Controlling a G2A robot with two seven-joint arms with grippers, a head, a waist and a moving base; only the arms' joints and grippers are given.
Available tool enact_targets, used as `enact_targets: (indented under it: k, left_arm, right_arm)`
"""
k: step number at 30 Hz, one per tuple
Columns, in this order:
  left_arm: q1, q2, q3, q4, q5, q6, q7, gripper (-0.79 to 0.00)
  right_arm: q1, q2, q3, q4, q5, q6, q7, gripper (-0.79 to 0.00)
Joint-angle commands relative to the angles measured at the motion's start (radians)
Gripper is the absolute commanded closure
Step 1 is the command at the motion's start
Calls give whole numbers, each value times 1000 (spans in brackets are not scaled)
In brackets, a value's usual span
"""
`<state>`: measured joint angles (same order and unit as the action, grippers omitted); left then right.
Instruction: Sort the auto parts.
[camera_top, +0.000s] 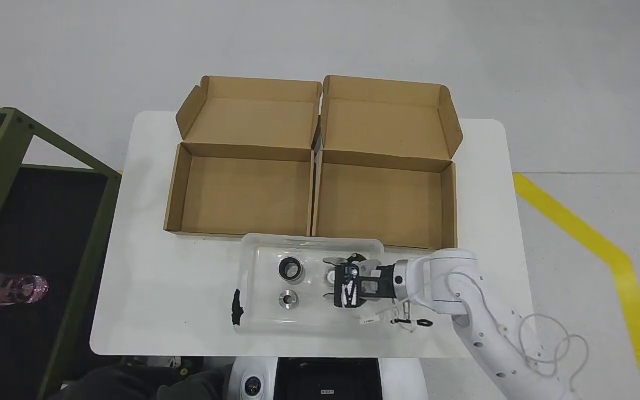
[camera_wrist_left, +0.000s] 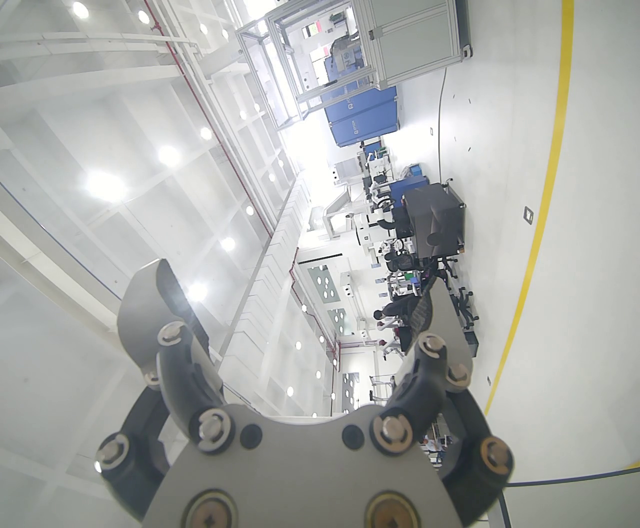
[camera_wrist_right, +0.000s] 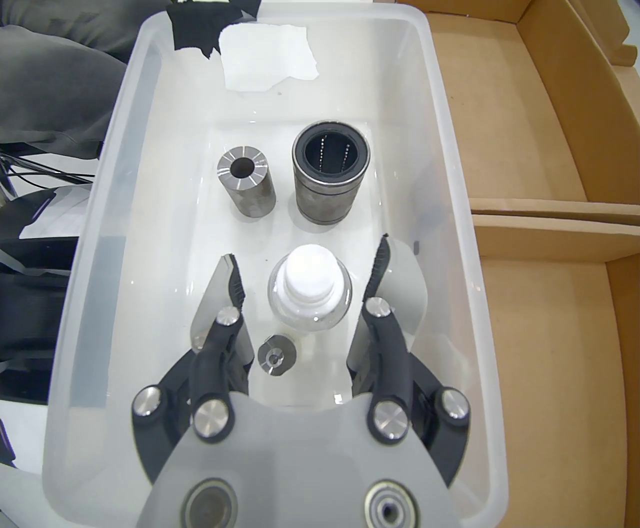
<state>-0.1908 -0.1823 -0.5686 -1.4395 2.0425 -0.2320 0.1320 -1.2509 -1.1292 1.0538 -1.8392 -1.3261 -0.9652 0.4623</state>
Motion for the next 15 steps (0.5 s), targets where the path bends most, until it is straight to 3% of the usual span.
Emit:
enact_targets:
  k: [1, 4, 6, 15]
  left_arm:
    - [0, 0, 0, 0, 0, 0, 0, -785]
    - [0, 0, 0, 0, 0, 0, 0, -785]
    - [0, 0, 0, 0, 0, 0, 0, -785]
    - [0, 0, 0, 0, 0, 0, 0, -785]
  right_arm:
    - [4, 1, -4, 1, 2, 0, 1, -302]
    - [8, 3, -9, 4, 5, 0, 2, -182]
    - [12, 4, -11, 4, 6, 1, 2, 0]
    - [25, 8, -9, -18, 28, -3, -78, 0]
